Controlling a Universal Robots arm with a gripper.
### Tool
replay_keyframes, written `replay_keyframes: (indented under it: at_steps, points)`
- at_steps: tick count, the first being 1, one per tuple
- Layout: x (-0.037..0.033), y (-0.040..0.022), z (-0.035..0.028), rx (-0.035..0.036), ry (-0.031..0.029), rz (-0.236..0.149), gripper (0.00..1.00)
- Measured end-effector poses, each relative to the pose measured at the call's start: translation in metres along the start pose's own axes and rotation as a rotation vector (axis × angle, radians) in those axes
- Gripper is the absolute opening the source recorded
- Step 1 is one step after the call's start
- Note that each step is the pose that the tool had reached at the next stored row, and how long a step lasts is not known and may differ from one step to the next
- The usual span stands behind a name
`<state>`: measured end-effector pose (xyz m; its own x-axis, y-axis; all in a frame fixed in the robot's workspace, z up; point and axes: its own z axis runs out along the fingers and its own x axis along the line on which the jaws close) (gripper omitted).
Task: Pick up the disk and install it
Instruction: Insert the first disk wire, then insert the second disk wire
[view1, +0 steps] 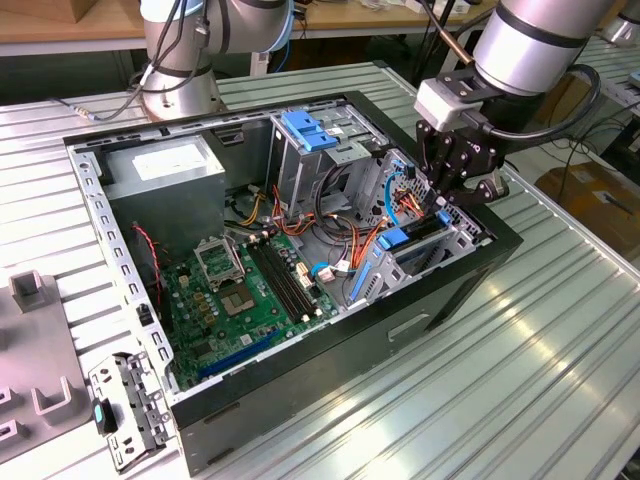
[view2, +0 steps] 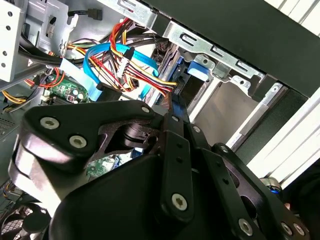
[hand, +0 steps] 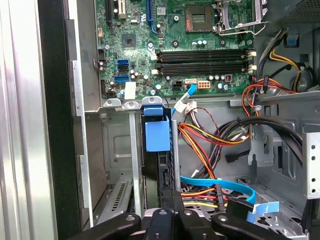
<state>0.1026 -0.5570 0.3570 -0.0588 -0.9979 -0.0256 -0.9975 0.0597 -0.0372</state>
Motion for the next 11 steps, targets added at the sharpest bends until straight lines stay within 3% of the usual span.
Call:
replay_keyframes:
  at_steps: [7, 11]
  points:
    - [0.0, 0.0004, -0.0002, 0.0, 0.0001, 0.0, 0.11]
    - [0.0002, 0.004, -0.0002, 0.0, -0.0001, 0.0, 0.11]
